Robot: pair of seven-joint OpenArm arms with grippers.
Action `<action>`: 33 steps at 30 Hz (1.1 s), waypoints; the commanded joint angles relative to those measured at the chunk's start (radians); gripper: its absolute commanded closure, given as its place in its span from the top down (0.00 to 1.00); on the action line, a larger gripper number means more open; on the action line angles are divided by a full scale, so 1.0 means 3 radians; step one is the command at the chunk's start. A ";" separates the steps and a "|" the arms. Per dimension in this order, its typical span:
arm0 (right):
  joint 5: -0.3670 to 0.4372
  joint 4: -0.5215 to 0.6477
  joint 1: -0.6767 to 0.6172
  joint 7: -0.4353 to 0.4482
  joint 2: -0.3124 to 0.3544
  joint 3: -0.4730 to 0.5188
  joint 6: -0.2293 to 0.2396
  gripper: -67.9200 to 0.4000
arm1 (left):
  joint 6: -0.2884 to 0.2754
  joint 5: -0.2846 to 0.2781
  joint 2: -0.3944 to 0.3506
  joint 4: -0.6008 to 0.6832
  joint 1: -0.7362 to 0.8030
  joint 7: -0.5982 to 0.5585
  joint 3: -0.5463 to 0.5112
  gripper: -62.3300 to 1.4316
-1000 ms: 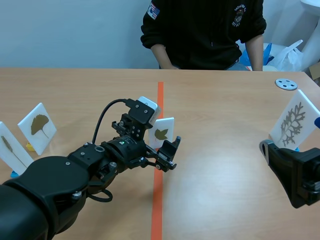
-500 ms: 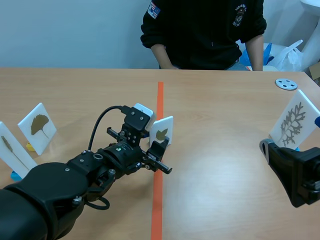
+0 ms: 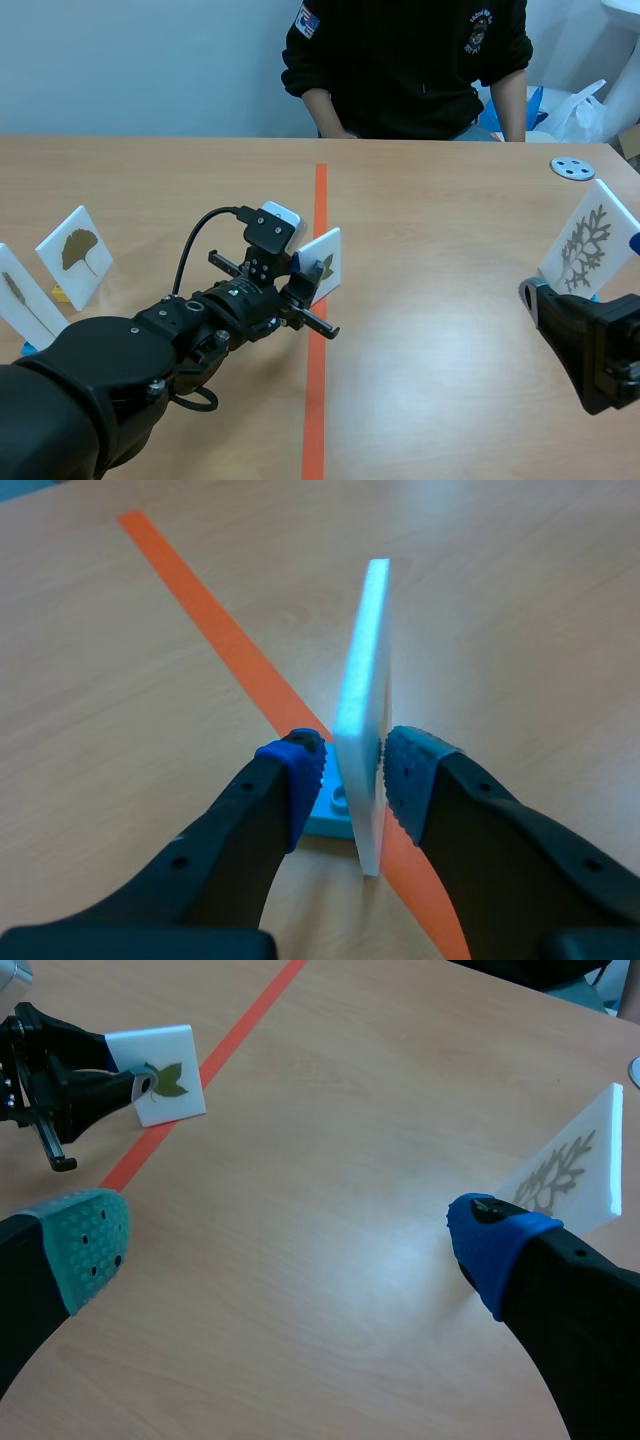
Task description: Sort the leaf by its shape. The table is split by an orange tape line. A compound leaf with several leaflets goes to the left side, a simple leaf with one blade goes to the right side. Return to the home posture when a red brick is placed on the table.
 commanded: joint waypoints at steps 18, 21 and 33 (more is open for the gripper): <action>0.0034 0.0058 0.0039 0.0113 -0.0001 0.0043 -0.0023 1.00 | 0.0005 -0.0233 -0.0139 0.0858 0.0336 0.0497 -0.0018 0.11; 0.0034 0.0058 0.0039 0.0113 -0.0001 0.0043 -0.0023 1.00 | 0.0005 -0.0301 -0.0258 0.1436 0.0669 0.0680 -0.0041 0.11; 0.0034 0.0058 0.0039 0.0112 0.0000 0.0043 -0.0023 1.00 | 0.0008 -0.0425 -0.0556 0.3465 0.2270 0.0787 -0.0392 0.11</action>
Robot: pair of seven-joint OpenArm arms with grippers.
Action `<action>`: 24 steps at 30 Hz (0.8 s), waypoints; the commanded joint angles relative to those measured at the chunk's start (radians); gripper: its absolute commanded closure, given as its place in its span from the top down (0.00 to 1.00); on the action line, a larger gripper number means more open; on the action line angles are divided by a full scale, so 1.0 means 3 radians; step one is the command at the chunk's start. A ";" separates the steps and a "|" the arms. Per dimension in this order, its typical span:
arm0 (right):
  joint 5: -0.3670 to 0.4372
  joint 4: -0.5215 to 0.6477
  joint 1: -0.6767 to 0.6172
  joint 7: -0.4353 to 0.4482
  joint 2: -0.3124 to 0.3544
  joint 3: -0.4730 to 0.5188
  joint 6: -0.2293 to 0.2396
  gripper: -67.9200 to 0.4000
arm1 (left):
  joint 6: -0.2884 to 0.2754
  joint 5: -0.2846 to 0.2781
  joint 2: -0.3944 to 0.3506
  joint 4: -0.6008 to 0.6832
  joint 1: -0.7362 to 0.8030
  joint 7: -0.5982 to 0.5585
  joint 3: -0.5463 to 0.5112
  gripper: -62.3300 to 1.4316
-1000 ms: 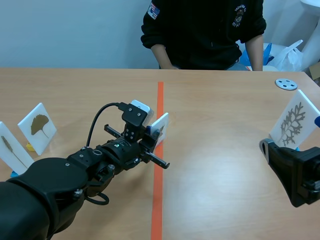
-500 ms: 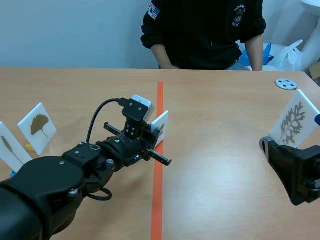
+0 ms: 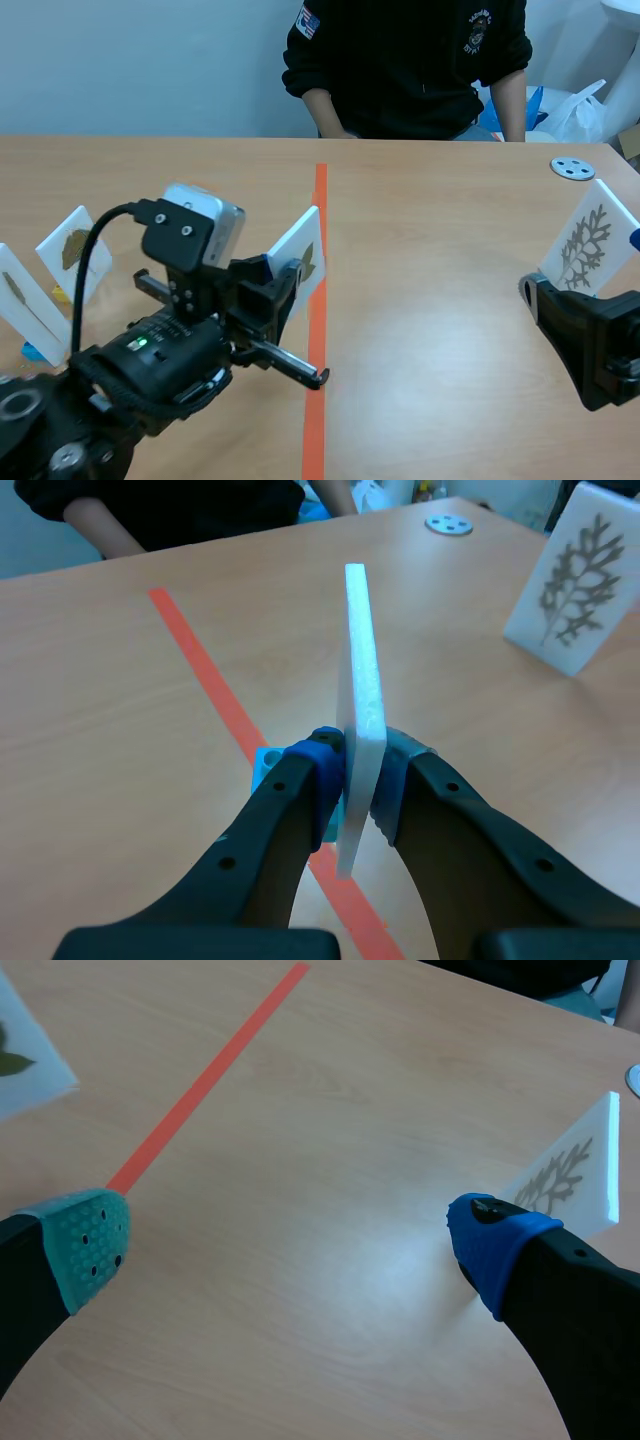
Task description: Sort the leaf by its shape. The table is split by an orange tape line. A compound leaf with several leaflets goes to the left side, a simple leaf with one blade goes to the right side. Return to the home posture when a red brick is placed on the table.
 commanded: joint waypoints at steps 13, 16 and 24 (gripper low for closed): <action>0.0034 0.0058 0.0039 0.0062 0.0000 0.0043 -0.0023 1.00 | 0.0017 -0.0032 -0.0003 0.0795 0.1078 -0.0080 -0.0637 0.11; 0.0034 0.0058 0.0039 0.0061 0.0000 0.0043 -0.0023 1.00 | 0.0046 -0.0033 -0.0001 0.0795 0.1164 -0.0095 -0.0755 0.11; 0.0034 0.0058 0.0039 0.0062 0.0000 0.0043 -0.0023 1.00 | 0.0357 -0.0317 0.0008 0.0726 0.1170 -0.0135 -0.1111 0.11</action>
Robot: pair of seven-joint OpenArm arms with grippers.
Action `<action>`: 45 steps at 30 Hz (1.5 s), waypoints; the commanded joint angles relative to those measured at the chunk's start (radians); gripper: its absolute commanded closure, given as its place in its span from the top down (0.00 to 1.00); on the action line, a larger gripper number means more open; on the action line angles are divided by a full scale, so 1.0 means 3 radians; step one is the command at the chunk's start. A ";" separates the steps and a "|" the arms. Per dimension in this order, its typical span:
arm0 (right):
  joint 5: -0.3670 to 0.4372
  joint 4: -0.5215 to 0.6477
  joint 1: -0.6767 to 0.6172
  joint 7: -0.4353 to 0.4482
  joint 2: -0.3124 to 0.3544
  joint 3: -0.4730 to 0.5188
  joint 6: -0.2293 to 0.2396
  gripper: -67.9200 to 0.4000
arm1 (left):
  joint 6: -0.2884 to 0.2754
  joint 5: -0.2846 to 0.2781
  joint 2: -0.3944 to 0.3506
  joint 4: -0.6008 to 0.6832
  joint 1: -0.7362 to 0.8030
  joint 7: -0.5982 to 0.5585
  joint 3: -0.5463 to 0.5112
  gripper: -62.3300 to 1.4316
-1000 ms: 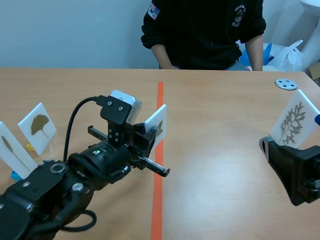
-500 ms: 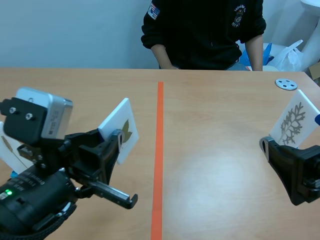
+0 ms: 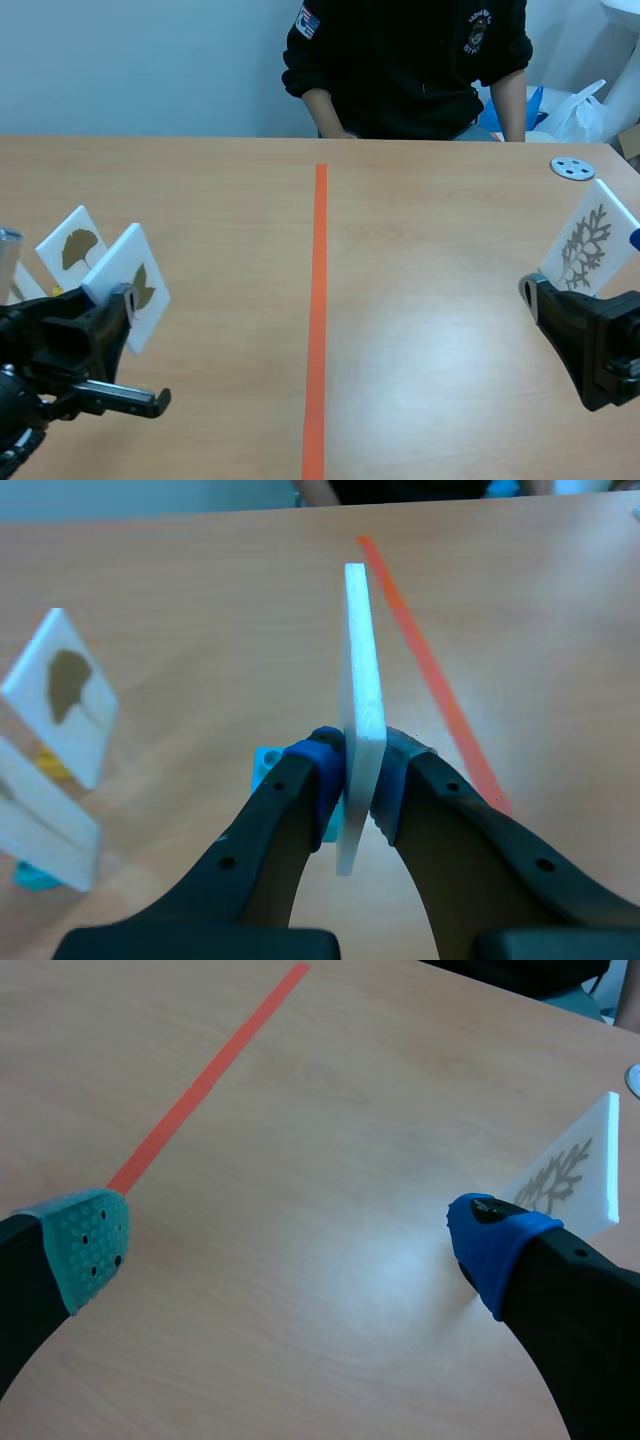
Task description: Sort the leaf by its shape. The table is split by an orange tape line. A compound leaf with several leaflets goes to the left side, a simple leaf with one blade goes to the right side. Return to the home posture when a red brick is placed on the table.
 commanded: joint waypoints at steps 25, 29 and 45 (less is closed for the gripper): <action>0.0034 0.0058 0.0050 0.0062 0.0000 0.0043 -0.0023 1.00 | 0.0004 -0.0394 0.0006 -0.1779 -0.0582 -0.1008 -0.0479 0.11; 0.0034 0.0058 0.0048 0.0061 0.0000 0.0043 -0.0023 1.00 | 0.0004 -0.0394 0.0006 -0.2001 -0.0693 -0.1097 -0.0482 0.11; 0.0033 0.0058 0.0048 0.0062 0.0000 0.0043 -0.0023 1.00 | 0.0004 -0.0394 0.0005 -0.2253 -0.0801 -0.1292 -0.0482 0.47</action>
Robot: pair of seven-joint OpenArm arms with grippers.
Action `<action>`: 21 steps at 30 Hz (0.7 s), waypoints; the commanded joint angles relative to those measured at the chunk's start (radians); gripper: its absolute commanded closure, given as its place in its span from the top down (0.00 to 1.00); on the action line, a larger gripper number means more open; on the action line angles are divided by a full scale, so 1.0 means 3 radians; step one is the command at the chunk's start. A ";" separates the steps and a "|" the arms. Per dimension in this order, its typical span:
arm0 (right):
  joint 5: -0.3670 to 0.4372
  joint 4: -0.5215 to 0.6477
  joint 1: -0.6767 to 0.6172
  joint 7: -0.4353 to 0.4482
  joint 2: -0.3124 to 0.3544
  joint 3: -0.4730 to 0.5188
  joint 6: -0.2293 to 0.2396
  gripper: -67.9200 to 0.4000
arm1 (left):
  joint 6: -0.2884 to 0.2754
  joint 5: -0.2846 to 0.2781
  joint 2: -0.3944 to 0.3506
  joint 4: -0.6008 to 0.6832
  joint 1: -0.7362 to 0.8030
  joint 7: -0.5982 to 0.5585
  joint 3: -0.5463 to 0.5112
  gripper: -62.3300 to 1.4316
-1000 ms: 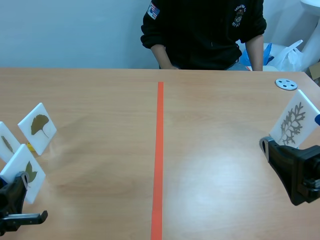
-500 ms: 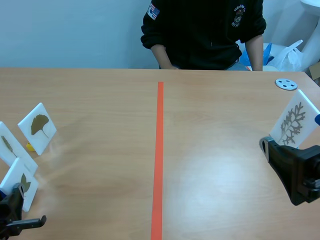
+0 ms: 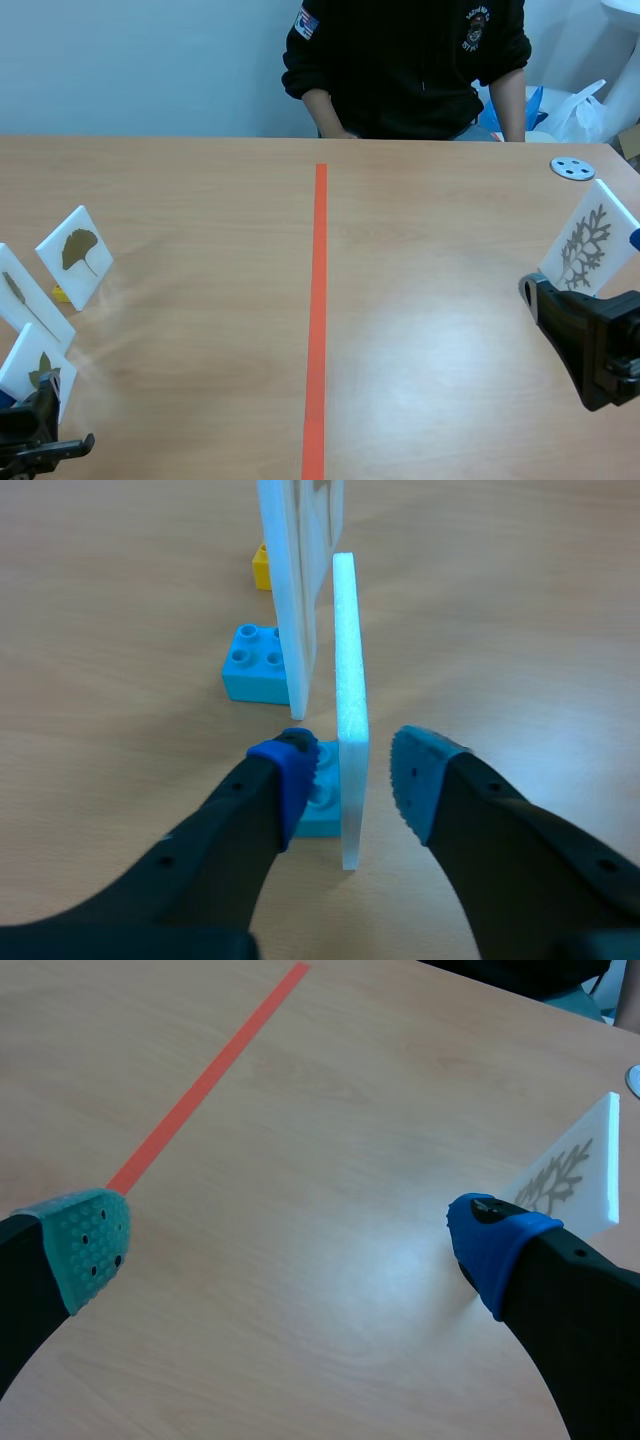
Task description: Sort the leaf by its shape. The table is split by an orange tape line. A compound leaf with several leaflets goes to the left side, a simple leaf with one blade goes to the right side. Return to the home posture when a red brick is placed on the table.
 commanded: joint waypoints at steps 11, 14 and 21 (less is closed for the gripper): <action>0.0033 0.0058 0.0047 0.0061 0.0000 0.0043 -0.0023 1.00 | -0.0006 -0.0367 -0.0005 0.0278 0.0084 -0.0233 -0.0244 0.81; 0.0033 0.0058 0.0047 0.0061 0.0000 0.0043 -0.0023 1.00 | -0.0011 -0.0497 -0.0005 0.0525 0.0207 -0.0206 -0.0357 0.90; 0.0033 0.0058 0.0047 0.0061 0.0000 0.0043 -0.0023 1.00 | -0.0104 -0.0510 -0.0011 0.1321 0.0666 -0.0083 -0.0435 0.92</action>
